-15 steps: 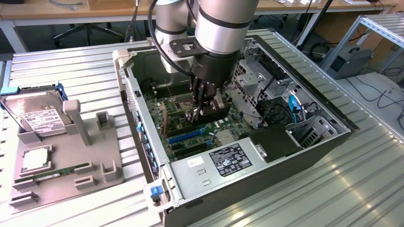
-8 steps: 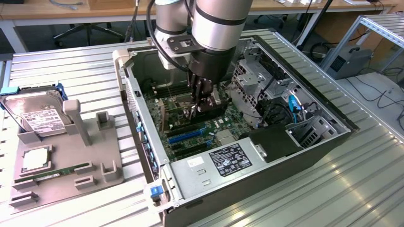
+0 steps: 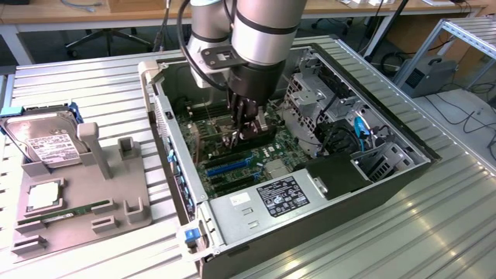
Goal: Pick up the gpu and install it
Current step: 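Insert the gpu into the slot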
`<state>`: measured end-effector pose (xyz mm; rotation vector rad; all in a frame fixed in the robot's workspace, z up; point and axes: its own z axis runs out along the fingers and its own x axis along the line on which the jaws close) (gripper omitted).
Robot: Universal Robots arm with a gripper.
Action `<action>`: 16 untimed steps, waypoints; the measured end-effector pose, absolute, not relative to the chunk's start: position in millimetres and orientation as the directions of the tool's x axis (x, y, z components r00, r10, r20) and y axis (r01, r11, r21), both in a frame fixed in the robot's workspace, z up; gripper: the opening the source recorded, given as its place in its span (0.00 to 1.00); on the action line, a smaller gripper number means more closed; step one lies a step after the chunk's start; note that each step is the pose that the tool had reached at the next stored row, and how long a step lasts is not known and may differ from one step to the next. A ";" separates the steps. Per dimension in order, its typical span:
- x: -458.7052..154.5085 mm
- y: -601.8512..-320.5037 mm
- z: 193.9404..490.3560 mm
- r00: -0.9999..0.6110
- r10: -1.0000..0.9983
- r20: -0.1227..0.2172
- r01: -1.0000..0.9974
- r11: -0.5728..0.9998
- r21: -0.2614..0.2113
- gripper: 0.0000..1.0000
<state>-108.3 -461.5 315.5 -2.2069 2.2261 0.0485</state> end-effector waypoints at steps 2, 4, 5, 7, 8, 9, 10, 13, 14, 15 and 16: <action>-109.6 -461.5 314.1 -0.009 -1.000 -0.026 -1.000 0.008 0.017 0.27; -110.3 -461.5 312.9 -0.009 -1.000 -0.026 -1.000 0.008 0.017 0.27; -110.7 -461.5 312.2 -0.009 -1.000 -0.026 -1.000 0.008 0.017 0.27; -110.9 -461.5 310.8 -0.009 -1.000 -0.026 -1.000 0.008 0.017 0.27; -110.9 -461.5 309.9 -0.009 -1.000 -0.026 -1.000 0.008 0.017 0.27; -111.0 -461.5 308.6 -0.009 -1.000 -0.026 -1.000 0.008 0.017 0.27; -111.0 -461.5 307.4 -0.009 -1.000 -0.026 -1.000 0.008 0.017 0.27; -111.1 -461.5 303.0 -0.009 -1.000 -0.026 -1.000 0.008 0.017 0.27; -111.2 -461.5 301.5 -0.009 -1.000 -0.026 -1.000 0.009 0.017 0.27; -111.3 -461.5 300.2 -0.009 -1.000 -0.026 -1.000 0.008 0.017 0.27; -111.3 -461.5 298.8 -0.009 -1.000 -0.026 -1.000 0.008 0.017 0.27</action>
